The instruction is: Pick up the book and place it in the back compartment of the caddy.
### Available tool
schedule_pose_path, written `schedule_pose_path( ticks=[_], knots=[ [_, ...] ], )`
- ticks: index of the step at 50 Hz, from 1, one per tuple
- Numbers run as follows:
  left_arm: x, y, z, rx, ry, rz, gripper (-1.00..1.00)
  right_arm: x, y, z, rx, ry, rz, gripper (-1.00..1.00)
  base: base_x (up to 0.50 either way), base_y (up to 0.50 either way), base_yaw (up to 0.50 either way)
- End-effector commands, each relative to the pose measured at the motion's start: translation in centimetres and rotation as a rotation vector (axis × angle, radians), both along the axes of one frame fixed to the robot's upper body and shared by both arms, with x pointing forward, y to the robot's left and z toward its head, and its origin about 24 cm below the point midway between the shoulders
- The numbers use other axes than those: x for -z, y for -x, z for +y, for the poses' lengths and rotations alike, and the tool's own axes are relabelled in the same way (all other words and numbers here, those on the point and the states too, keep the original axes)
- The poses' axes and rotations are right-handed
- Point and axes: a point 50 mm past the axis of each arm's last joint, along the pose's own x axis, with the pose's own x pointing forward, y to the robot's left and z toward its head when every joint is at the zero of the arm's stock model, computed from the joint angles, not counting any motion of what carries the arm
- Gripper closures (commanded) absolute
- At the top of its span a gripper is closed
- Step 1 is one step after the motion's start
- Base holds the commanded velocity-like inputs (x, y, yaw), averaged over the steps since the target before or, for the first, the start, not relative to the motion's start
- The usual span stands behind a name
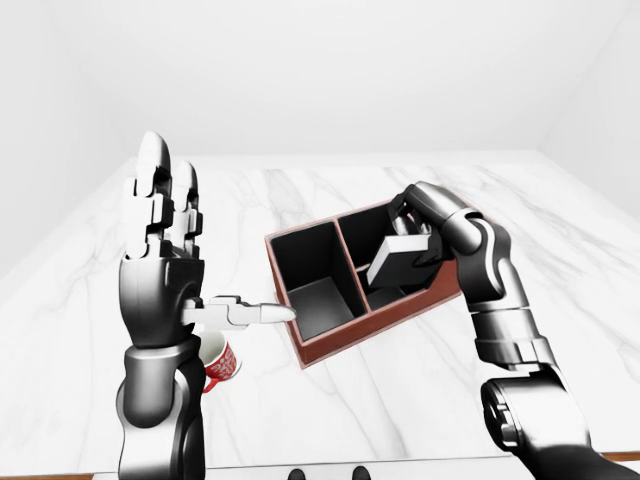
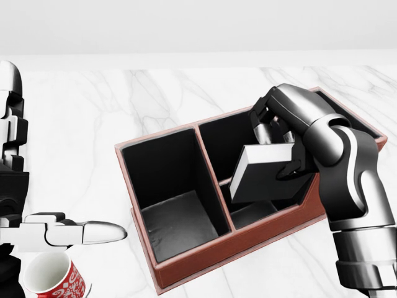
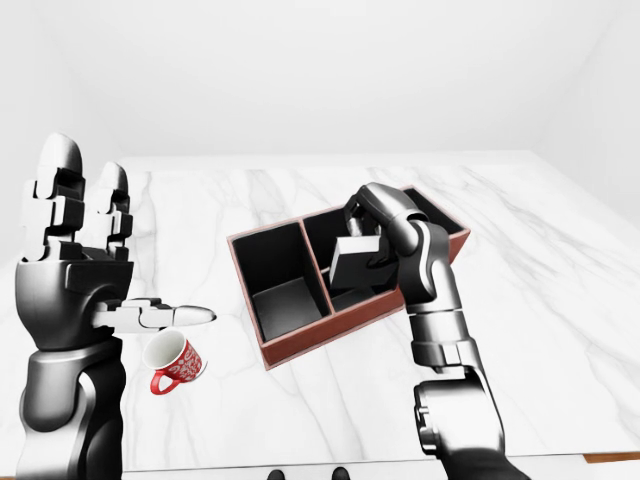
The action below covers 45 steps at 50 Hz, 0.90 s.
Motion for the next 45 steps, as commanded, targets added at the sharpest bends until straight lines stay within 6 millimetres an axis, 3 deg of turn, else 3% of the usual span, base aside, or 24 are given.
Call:
schedule_pose_path(
  ticks=[1,45],
  knots=[
    [-0.1,0.0,0.0,0.0,0.0,-0.004,-1.0,-0.3,-0.4,-0.4,0.035,-0.005,-0.031,1.0,0.0,0.0,0.0],
    [-0.2,0.3,-0.2,0.004,-0.002,-0.014,-1.0,0.8,-1.9,0.1,0.032,0.033,-0.031,1.0,0.0,0.0,0.0]
  ],
)
